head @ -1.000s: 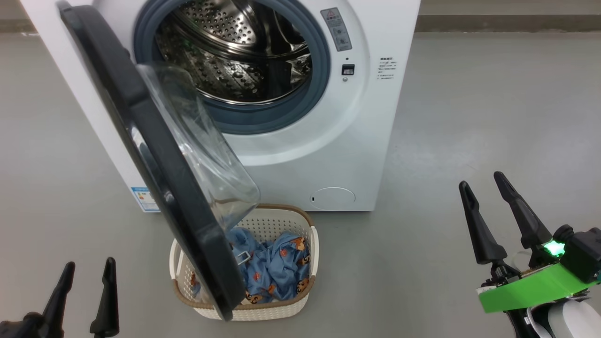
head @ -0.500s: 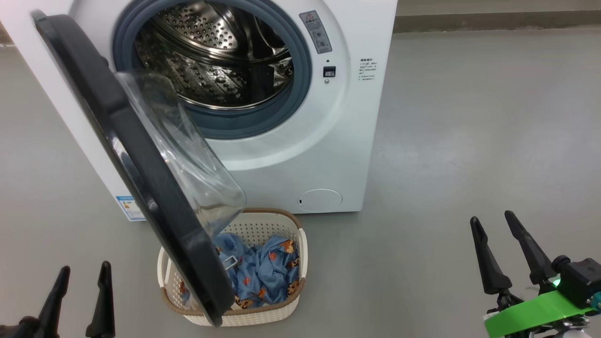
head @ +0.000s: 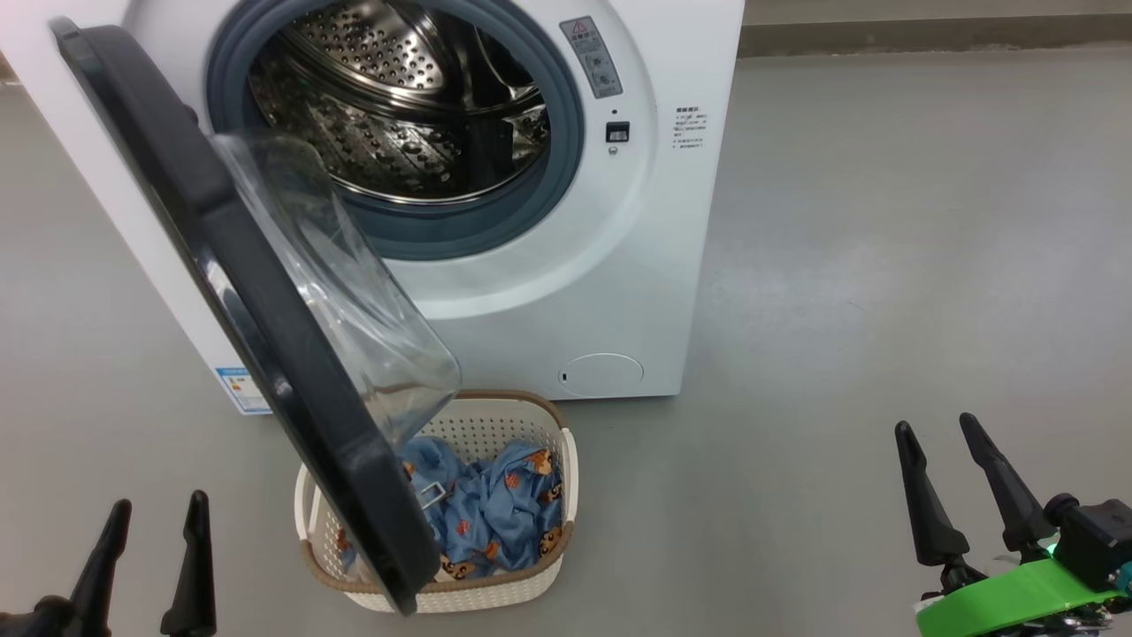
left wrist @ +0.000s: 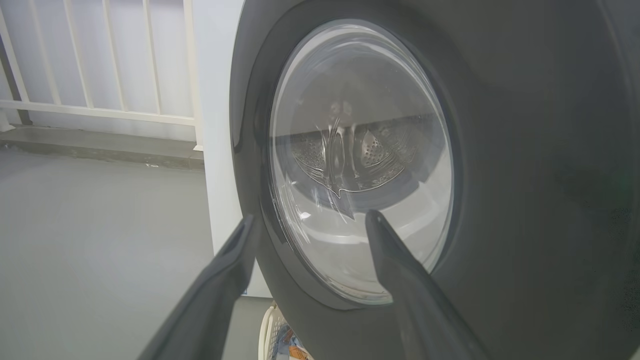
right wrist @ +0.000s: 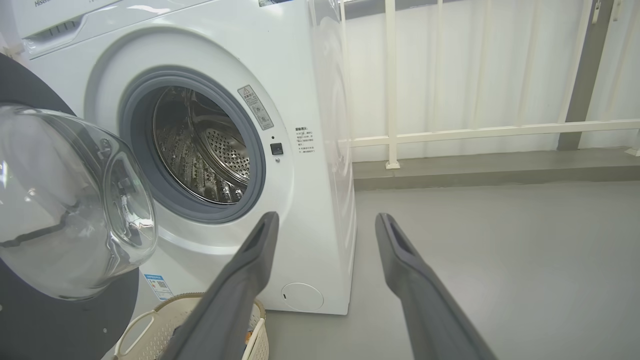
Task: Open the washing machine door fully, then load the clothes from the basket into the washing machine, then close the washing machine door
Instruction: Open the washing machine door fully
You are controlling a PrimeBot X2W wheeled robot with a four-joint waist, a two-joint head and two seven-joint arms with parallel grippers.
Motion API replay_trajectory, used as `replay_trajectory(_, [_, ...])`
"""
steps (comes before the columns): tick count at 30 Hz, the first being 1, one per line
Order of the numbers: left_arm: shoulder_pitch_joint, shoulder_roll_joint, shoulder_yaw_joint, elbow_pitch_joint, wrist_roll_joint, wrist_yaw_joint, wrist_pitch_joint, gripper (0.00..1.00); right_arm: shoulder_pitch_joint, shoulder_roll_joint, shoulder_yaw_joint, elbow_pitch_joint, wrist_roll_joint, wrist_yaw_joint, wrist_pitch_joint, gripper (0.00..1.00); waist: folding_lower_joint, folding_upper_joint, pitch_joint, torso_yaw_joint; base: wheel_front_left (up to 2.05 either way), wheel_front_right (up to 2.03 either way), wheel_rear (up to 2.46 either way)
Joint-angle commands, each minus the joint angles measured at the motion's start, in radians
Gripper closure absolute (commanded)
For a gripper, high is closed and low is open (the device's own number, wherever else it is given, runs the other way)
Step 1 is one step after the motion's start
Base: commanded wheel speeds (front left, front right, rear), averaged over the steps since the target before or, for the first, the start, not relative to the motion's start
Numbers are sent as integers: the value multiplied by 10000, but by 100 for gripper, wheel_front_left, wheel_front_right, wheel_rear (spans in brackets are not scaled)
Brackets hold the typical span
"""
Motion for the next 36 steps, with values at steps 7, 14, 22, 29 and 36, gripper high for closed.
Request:
replay_trajectory(7, [-199,243,387,-293,106,7,-65,0,-133,-76,170,-184,-123,56,-123,0,0,-1,26,56,0,0,0])
replay_trajectory(14, [-223,223,398,-288,90,7,-65,0,-165,-65,222,-114,-157,56,-123,0,0,-1,41,95,0,0,0])
replay_trajectory(22, [-218,200,430,-324,113,7,-65,0,-195,-47,255,-96,-147,56,-123,0,0,-1,54,103,0,0,0])
replay_trajectory(29, [-231,199,429,-327,103,7,-65,0,-223,-16,274,-64,-163,56,-124,0,0,-1,74,112,0,0,0])
replay_trajectory(36, [-246,210,421,-311,83,7,-65,0,-222,32,225,-59,-169,56,-124,0,0,-1,76,123,0,0,0])
